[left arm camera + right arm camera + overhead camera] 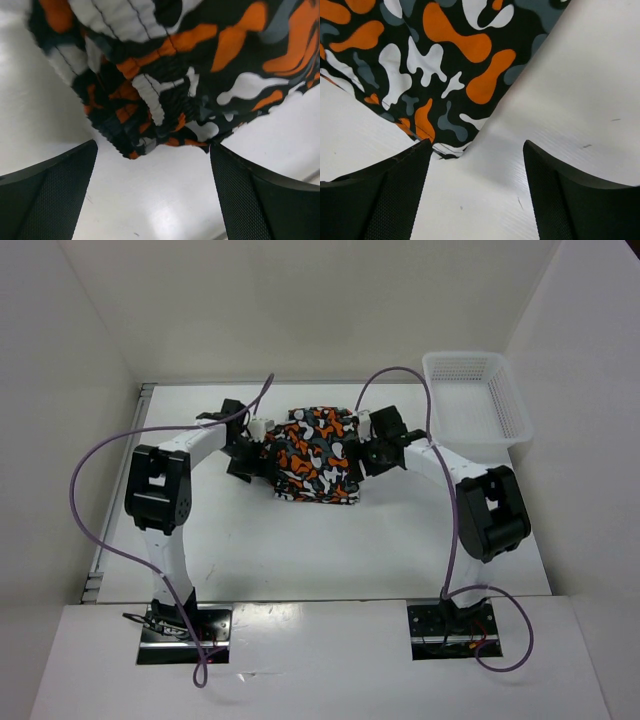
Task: Fold and stack the shorts
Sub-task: Fold the shorts
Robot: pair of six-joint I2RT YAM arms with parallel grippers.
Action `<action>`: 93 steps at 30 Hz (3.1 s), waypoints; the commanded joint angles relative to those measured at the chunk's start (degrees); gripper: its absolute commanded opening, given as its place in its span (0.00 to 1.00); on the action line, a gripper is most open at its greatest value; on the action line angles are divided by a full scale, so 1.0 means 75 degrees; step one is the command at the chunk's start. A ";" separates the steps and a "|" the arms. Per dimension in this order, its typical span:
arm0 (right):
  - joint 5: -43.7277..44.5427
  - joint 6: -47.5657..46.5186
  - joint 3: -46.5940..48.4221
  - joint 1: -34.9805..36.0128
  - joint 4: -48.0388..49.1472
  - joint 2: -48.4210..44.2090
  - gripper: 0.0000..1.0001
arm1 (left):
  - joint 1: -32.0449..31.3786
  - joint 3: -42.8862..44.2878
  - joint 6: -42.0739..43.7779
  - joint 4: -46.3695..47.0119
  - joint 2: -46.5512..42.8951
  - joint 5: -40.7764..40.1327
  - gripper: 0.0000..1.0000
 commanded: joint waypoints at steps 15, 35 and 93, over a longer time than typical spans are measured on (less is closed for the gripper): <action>0.1382 0.0704 0.1024 0.0371 0.0939 0.0812 0.72 | -0.0108 -0.0789 0.0051 0.0111 -0.0420 0.0133 0.62; 0.0469 0.1501 0.4803 -0.0578 0.1233 0.4305 0.66 | 0.0056 0.0500 0.0051 0.0498 -0.0175 0.1106 0.95; 0.1089 -0.1732 0.1301 -0.1736 -0.2244 -0.1963 1.00 | 0.3369 0.0212 0.0051 0.1306 -0.3172 0.0125 1.00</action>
